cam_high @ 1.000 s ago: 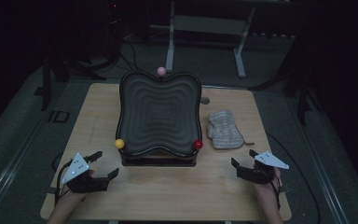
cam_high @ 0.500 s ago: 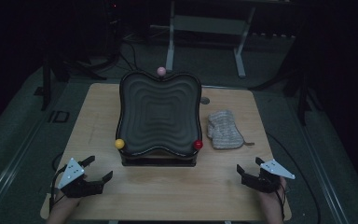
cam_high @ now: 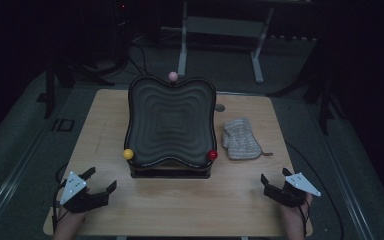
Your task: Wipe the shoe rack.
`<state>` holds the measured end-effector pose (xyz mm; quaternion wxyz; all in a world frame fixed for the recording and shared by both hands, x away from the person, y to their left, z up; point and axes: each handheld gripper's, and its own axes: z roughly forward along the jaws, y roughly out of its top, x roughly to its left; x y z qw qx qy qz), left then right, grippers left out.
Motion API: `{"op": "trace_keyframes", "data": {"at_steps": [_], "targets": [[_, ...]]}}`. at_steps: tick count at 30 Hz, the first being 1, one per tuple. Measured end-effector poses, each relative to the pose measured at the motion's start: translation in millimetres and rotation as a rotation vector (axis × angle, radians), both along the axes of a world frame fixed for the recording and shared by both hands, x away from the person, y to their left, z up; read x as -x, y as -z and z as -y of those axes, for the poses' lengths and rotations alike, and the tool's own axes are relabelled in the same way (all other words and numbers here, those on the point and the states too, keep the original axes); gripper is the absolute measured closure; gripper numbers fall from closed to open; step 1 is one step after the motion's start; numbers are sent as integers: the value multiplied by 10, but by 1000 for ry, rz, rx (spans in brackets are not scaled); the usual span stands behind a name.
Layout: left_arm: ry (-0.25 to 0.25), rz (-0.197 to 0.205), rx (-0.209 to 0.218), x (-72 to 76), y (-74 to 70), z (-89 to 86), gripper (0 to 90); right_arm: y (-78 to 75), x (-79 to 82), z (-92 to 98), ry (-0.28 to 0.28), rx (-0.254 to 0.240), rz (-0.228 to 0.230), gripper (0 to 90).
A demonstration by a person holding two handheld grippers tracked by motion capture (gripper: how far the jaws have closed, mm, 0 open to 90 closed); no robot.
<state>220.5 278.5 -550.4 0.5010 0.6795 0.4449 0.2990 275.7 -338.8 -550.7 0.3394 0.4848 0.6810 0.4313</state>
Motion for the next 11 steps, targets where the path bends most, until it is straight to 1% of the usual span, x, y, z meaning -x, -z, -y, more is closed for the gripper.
{"op": "trace_keyframes", "data": {"at_steps": [1,4,5,6,8,11], "targets": [[-6,-4,6,0,-1,-8,91,5,-5,7,4,-5,2,130],[-46,5,1,11,-2,-28,91,14,-20,31,16,-10,0,129],[-55,2,10,14,-3,-35,91,15,-24,35,19,-7,3,127],[-63,3,15,17,-2,-40,91,17,-29,37,23,-5,4,127],[-78,8,8,25,0,-42,91,26,-40,40,26,-13,2,127],[-93,17,9,32,5,-39,92,26,-46,34,25,-6,2,127]]}}
